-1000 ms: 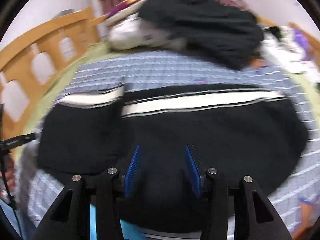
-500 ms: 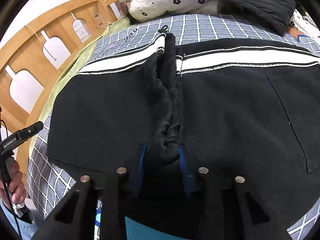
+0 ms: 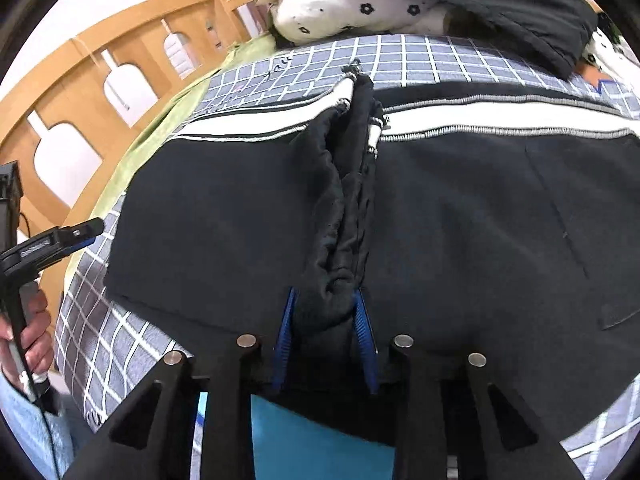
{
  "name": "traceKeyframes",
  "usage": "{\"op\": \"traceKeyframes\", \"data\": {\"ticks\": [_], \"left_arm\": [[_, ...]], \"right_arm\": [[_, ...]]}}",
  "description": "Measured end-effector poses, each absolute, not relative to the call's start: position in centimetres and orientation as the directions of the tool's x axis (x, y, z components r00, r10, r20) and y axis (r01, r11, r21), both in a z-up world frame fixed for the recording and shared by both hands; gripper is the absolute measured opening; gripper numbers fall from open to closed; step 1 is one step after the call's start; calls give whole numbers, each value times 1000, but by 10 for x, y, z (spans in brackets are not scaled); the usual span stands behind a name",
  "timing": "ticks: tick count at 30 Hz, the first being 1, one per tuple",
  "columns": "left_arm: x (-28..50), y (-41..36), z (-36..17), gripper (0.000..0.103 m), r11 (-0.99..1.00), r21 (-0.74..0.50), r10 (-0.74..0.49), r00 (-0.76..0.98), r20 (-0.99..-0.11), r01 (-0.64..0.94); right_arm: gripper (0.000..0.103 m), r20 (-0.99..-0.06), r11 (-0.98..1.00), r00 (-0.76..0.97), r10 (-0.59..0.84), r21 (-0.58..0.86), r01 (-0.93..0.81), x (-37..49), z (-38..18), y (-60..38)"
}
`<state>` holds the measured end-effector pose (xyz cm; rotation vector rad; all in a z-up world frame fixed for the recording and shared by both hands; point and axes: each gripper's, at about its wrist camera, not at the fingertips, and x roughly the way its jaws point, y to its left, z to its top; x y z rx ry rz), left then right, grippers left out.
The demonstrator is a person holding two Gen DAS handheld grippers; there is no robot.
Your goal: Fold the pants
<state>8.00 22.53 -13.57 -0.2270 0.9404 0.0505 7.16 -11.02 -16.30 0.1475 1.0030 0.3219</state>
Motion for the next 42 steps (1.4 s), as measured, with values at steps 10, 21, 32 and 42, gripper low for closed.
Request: {"op": "traceKeyframes", "data": {"ticks": [10,21,32,42], "left_arm": [[91,245,-142,59,948,-221,-47,584,-810,-230],[106,228,-141,59,967,-171,-30,581,-813,-189],[102,225,-138,59,965,-213,-83,596,-799,-152],[93,225,-132,59,953,-272,-127,638,-759,-134]], "right_arm": [[43,-743,962,613,270,183,-203,128,-123,-114],[6,-792,952,564,235,70,-299,179,-161,-72],[18,-830,961,513,220,94,-260,161,-149,-85],[42,-760,1000,649,24,9,-26,89,-116,-163]]}}
